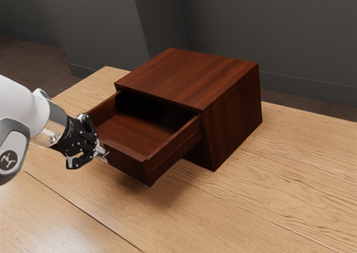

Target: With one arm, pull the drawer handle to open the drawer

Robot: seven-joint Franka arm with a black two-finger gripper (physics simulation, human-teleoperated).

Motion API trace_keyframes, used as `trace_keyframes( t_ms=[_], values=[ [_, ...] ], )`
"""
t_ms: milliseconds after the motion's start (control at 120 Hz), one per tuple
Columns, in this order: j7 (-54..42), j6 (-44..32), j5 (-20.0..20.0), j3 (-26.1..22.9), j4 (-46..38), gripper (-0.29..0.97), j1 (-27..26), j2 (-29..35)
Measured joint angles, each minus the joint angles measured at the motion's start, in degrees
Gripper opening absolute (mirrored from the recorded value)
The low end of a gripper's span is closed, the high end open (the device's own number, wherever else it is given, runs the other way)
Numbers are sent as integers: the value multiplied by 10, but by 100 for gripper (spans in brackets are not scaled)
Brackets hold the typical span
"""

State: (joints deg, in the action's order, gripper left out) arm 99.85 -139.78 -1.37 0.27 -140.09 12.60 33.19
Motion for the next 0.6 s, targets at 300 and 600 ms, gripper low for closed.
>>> trace_keyframes(
  t_ms=[300, 600],
  values=[
    [1, 34, -1, -7, -44, 34, 33, 83],
    [-1, 73, -1, -62, 6, 54, 49, 76]
  ],
)
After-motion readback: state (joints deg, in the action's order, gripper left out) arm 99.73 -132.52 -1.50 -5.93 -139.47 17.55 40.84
